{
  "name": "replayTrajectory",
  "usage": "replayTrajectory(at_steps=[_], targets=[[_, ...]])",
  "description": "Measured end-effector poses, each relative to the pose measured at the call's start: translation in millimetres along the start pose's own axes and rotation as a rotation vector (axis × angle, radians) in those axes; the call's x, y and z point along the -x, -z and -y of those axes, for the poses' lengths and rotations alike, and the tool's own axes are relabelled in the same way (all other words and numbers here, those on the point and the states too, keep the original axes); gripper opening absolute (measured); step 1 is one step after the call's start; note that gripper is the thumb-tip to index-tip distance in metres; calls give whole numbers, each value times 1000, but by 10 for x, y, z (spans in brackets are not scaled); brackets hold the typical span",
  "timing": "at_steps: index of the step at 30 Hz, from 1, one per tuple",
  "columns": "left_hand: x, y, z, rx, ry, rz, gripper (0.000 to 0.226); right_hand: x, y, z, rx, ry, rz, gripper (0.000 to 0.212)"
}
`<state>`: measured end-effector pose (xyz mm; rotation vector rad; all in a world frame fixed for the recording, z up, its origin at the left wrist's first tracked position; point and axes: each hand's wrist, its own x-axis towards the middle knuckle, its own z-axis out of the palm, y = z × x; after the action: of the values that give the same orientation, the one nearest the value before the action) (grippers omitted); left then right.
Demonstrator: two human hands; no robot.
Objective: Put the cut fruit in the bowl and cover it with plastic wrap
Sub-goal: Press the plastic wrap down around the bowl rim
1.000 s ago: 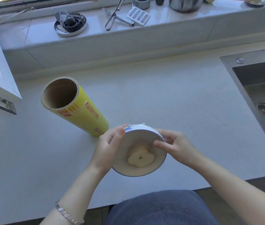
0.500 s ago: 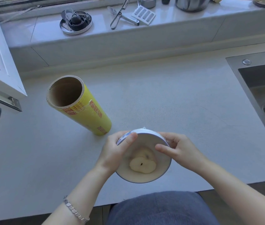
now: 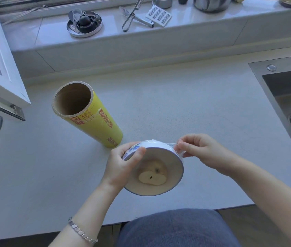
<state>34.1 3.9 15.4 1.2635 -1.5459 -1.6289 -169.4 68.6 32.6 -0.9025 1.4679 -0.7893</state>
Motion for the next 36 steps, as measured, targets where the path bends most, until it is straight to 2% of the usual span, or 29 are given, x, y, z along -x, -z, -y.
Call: replayTrajectory(at_steps=[2, 4, 7, 11, 14, 16, 19, 24, 28, 32, 36], targets=[[9, 11, 17, -18, 8, 4, 34, -19, 11, -13, -161, -74, 52, 25], [24, 1, 34, -39, 28, 22, 36, -43, 40, -24, -265, -184, 172, 29], [41, -40, 71, -84, 61, 40, 40, -101, 78, 8, -178, -316, 296, 30], [56, -78, 91, -70, 72, 68, 35, -177, 130, 112, -58, -479, 365, 43], [73, -105, 79, -65, 78, 104, 40, -187, 155, 145, -67, -472, 422, 44], [76, -114, 62, -59, 80, 104, 35, -175, 140, 145, -131, -429, 421, 41], [69, -102, 40, -61, 78, 101, 25, -171, 97, 67, -192, -346, 364, 31], [94, -75, 41, -80, 65, 89, 22, -166, 1, -56, -314, -267, 205, 20], [63, -26, 68, -145, 65, 76, 34, -126, 3, -31, -390, -227, 214, 21], [39, 38, 66, -216, 52, 114, 40, -121, -2, 50, -335, -238, 253, 24], [50, 55, 58, -235, 45, 147, 31, -157, -46, 180, -132, -390, 330, 39]])
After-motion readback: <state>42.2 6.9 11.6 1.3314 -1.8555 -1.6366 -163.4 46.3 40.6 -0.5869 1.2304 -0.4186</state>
